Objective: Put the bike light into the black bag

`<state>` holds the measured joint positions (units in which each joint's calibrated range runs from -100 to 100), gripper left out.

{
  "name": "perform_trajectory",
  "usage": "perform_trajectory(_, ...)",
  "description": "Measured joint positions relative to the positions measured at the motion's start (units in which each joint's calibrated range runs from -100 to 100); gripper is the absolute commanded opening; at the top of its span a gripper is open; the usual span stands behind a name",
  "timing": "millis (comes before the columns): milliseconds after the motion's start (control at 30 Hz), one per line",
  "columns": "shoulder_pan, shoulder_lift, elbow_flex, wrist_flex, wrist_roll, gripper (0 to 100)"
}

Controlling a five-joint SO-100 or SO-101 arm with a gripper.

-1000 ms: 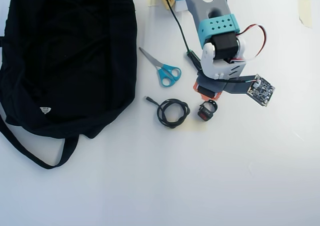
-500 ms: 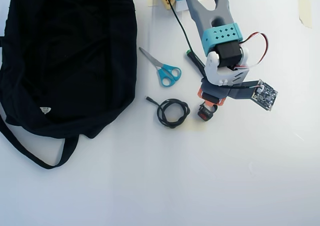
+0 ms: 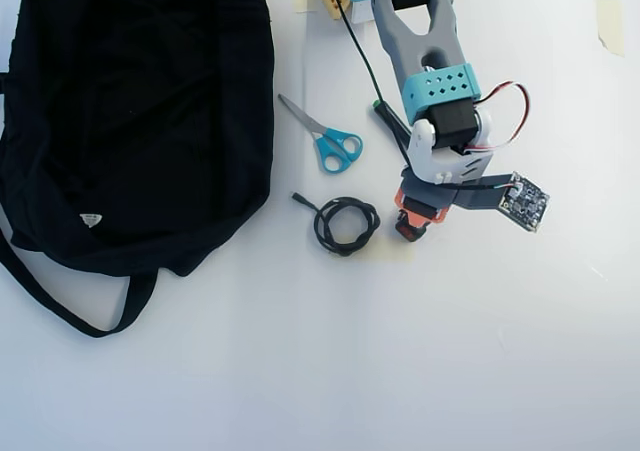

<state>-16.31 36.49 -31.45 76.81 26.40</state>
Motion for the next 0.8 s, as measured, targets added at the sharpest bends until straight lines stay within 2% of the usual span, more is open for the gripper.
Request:
perform_trajectory(200, 0.29, 0.00, 0.00, -0.17, -0.05, 20)
perform_trajectory(367, 0.29, 0.75, -0.08, -0.17, -0.05, 27)
perform_trajectory(567, 0.29, 1.74, -0.16, -0.86, -0.05, 25)
perform_trajectory(800, 0.44, 1.74, -0.16, -0.86, -0.05, 31)
